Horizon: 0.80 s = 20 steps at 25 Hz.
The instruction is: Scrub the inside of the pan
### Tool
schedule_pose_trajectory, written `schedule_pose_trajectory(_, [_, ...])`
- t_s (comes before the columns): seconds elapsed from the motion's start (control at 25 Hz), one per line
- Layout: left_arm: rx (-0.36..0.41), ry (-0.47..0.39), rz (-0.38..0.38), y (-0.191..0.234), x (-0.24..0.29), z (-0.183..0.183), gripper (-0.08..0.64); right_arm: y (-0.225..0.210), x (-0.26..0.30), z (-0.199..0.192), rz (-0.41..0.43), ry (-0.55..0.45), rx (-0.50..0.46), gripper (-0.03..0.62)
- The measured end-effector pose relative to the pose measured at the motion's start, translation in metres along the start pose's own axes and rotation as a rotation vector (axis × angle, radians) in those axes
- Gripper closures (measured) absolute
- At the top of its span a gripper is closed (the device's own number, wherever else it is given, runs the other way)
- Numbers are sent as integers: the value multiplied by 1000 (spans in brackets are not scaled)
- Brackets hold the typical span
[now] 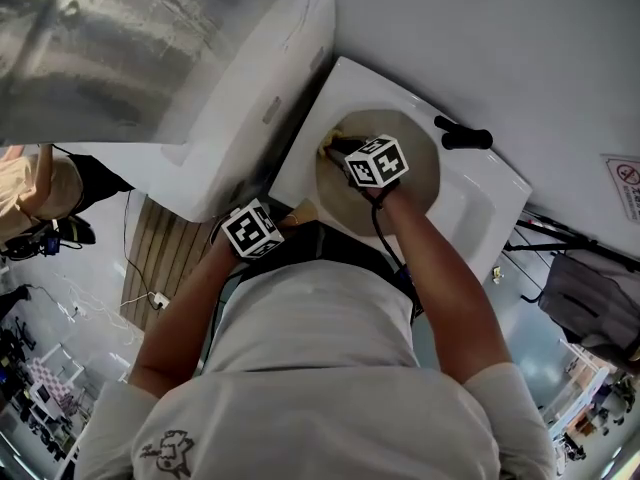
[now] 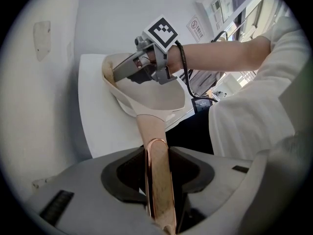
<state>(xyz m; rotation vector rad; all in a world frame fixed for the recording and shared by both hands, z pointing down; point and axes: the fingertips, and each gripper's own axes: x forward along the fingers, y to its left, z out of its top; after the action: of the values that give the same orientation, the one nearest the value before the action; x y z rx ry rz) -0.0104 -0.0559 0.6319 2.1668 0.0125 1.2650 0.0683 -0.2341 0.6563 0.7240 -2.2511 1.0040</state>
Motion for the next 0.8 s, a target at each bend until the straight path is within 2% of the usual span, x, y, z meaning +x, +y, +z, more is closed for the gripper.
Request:
schedule_pose_trajectory(0.12, [5,-6,-2,0,-1,0,407,25,5,-15,96,50,-11,561])
schedule_pose_trajectory(0.28, [-3,-18,10,0,-1,0,407,51,1,-40,237,136,19,563])
schedule_pose_trajectory(0.48, [-10,-33,0,-1,1,1,407,80,-14,-83,409,284,114,563])
schedule_pose_trajectory(0.64, [-10,-42,-5,-1,2,0,407,90,-31,-104,466,387,149,565])
schedule_pose_trajectory(0.8, [-15,-51,3,2,-1,0,408,92,-52,-135,473,585,121,565])
